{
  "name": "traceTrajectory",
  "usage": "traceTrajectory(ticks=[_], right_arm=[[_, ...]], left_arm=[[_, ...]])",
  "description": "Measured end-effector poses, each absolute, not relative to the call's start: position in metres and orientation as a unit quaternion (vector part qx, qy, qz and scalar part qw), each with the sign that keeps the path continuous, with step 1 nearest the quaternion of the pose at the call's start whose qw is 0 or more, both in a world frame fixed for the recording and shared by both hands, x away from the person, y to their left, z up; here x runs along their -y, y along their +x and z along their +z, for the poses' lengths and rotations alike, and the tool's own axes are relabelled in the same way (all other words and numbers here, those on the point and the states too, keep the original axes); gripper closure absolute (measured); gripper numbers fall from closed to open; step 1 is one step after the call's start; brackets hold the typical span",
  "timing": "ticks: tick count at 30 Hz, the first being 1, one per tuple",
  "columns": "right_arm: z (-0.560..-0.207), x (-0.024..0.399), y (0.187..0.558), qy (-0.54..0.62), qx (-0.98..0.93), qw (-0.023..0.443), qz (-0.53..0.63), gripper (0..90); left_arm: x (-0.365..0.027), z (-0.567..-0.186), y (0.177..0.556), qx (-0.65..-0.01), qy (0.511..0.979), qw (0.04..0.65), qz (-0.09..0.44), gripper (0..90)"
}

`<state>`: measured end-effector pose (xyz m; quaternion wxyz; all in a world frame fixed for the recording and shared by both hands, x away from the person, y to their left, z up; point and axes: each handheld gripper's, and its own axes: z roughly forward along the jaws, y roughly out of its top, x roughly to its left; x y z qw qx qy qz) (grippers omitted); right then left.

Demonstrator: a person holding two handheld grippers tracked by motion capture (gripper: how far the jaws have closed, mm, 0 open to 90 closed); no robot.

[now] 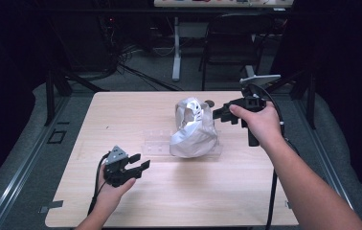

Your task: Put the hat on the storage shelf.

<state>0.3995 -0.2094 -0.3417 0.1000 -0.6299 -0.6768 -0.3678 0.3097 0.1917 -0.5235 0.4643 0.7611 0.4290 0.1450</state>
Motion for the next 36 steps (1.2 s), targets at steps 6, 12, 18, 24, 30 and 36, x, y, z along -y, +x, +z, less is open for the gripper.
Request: traceTrajectory(ticks=[6,12,18,24,30,36], right_arm=[[-0.356,0.219,0.373,-0.609,0.688,0.080,-0.385,56.6],[-0.381,0.228,0.356,-0.608,0.698,0.059,-0.374,55.1],[-0.409,0.236,0.341,-0.603,0.705,0.035,-0.373,54.0],[-0.443,0.237,0.318,-0.587,0.717,0.020,-0.375,51.6],[-0.482,0.242,0.299,-0.593,0.718,-0.036,-0.364,51.1],[-0.518,0.246,0.289,-0.597,0.712,-0.072,-0.363,50.3]], left_arm=[[-0.215,-0.535,0.304,-0.461,0.754,0.448,0.135,48.5],[-0.232,-0.548,0.295,-0.464,0.764,0.423,0.148,48.6],[-0.240,-0.553,0.300,-0.462,0.762,0.420,0.172,48.5],[-0.244,-0.558,0.304,-0.466,0.759,0.422,0.170,47.8],[-0.245,-0.561,0.306,-0.474,0.755,0.420,0.171,47.8],[-0.243,-0.562,0.307,-0.473,0.758,0.415,0.172,47.6]])
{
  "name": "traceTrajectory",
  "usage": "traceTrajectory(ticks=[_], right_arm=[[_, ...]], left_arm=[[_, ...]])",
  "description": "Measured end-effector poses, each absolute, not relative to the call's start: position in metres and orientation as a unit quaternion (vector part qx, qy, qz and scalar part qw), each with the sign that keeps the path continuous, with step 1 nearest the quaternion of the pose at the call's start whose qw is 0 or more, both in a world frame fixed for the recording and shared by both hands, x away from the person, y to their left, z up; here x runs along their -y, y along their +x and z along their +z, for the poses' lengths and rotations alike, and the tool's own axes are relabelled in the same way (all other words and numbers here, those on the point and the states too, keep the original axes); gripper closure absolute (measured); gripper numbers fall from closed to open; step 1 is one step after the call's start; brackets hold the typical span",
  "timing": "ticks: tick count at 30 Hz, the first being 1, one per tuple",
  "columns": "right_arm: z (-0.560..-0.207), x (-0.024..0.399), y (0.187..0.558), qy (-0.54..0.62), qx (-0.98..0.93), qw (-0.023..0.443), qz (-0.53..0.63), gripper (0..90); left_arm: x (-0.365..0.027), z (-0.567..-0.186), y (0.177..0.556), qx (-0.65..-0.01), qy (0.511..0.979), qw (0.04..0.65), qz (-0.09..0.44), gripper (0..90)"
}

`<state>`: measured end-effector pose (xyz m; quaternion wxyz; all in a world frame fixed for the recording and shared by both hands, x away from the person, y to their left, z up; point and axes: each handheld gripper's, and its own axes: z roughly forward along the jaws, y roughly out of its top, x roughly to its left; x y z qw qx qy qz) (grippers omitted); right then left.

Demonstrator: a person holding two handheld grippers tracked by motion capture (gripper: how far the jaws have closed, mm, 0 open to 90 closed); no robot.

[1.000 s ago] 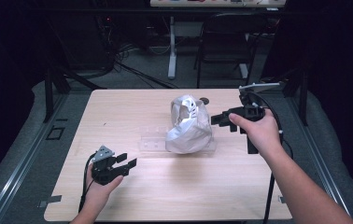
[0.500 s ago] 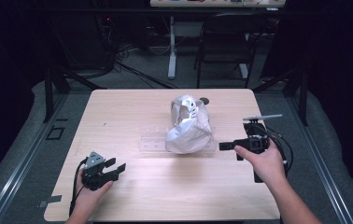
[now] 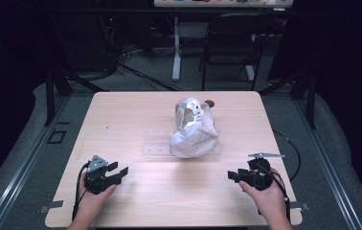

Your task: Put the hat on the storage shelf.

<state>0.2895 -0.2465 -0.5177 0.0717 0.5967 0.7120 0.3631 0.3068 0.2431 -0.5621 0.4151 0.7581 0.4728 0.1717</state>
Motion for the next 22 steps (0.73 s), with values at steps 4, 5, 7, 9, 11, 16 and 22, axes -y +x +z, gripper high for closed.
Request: traceTrajectory(ticks=[4,5,7,9,11,16,22], right_arm=[[-0.533,0.251,0.283,0.596,-0.706,0.102,0.369,50.3],[-0.538,0.251,0.281,0.597,-0.695,0.111,0.385,50.2],[-0.545,0.250,0.278,0.598,-0.683,0.126,0.400,50.4],[-0.552,0.250,0.275,0.594,-0.679,0.149,0.404,50.1],[-0.558,0.251,0.273,0.595,-0.683,0.161,0.393,50.4],[-0.570,0.252,0.271,0.601,-0.662,0.167,0.416,48.4],[-0.580,0.250,0.275,0.574,-0.699,0.223,0.362,43.9]], left_arm=[[-0.240,-0.565,0.308,-0.472,0.760,0.413,0.169,47.5],[-0.240,-0.565,0.308,-0.472,0.761,0.412,0.169,47.4],[-0.238,-0.566,0.309,-0.470,0.762,0.413,0.169,47.5],[-0.237,-0.566,0.308,-0.468,0.766,0.408,0.165,47.5],[-0.235,-0.567,0.308,-0.467,0.765,0.411,0.166,47.5],[-0.232,-0.570,0.310,-0.460,0.772,0.406,0.165,47.5],[-0.226,-0.576,0.313,-0.459,0.780,0.394,0.162,46.5]])
